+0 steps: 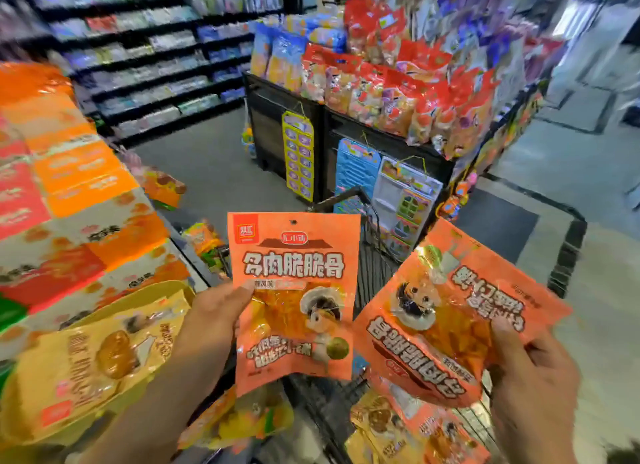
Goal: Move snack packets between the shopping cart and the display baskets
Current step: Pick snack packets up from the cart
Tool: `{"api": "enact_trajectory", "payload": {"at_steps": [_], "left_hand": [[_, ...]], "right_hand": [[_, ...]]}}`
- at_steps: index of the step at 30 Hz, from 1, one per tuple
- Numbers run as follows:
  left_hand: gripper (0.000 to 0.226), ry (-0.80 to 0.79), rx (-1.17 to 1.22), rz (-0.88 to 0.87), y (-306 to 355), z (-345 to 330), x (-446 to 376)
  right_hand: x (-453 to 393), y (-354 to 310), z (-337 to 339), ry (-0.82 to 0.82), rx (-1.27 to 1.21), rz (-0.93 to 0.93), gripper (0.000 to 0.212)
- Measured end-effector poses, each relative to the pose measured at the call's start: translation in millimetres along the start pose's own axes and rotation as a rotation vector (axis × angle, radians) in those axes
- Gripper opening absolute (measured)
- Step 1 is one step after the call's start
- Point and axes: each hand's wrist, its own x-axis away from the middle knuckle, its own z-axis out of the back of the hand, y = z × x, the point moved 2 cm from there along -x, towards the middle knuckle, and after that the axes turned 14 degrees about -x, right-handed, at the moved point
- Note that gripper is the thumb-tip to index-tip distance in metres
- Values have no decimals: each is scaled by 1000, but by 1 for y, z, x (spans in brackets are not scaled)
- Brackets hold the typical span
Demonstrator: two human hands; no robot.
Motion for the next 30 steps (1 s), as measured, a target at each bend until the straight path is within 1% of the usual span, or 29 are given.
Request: {"api": "enact_trajectory", "payload": {"at_steps": [2, 4, 5, 7, 10, 12, 13, 14, 17, 18, 19, 20, 22, 23, 27, 28, 30], "left_hand": [[32, 45, -26, 9, 0, 28, 20], [34, 67, -12, 15, -3, 55, 40], [36, 94, -10, 21, -6, 69, 48], [36, 195, -15, 42, -13, 101, 67], [27, 376, 24, 96, -22, 152, 99], [24, 492, 7, 112, -27, 190, 124], [25, 537, -1, 115, -31, 211, 137], [29, 567, -16, 113, -33, 231, 151], [53, 673, -63, 95, -43, 295, 193], [61, 722, -82, 84, -48, 315, 207], [66, 773, -95, 79, -54, 339, 223], [68, 811, -92, 87, -59, 355, 232], [61, 925, -24, 109, -73, 395, 255], [61, 962, 4, 98, -81, 418, 268], [66, 1039, 61, 93, -112, 495, 312], [68, 1056, 64, 105, -120, 511, 321], [68, 1097, 81, 117, -133, 537, 339]], "right_hand": [[6, -7, -29, -30, -73, 3, 58], [14, -7, -58, -98, -156, -14, 31], [19, -6, -72, -133, -181, -30, 22], [30, -2, -99, -180, -187, -48, 19], [57, 1, -143, -235, -196, -63, 13], [79, 4, -176, -313, -221, -65, 12], [92, 5, -192, -369, -242, -65, 10], [106, 6, -209, -419, -254, -63, 13], [155, 8, -257, -529, -261, -71, 54], [173, 10, -272, -568, -259, -77, 62], [194, 14, -288, -617, -252, -80, 64], [206, 16, -297, -655, -249, -83, 64], [235, 23, -322, -744, -207, -85, 61], [250, 27, -335, -800, -168, -72, 58], [315, 27, -389, -1020, -34, 64, 53], [331, 25, -402, -1065, -22, 111, 48], [366, 19, -426, -1177, 16, 216, 32]]}}
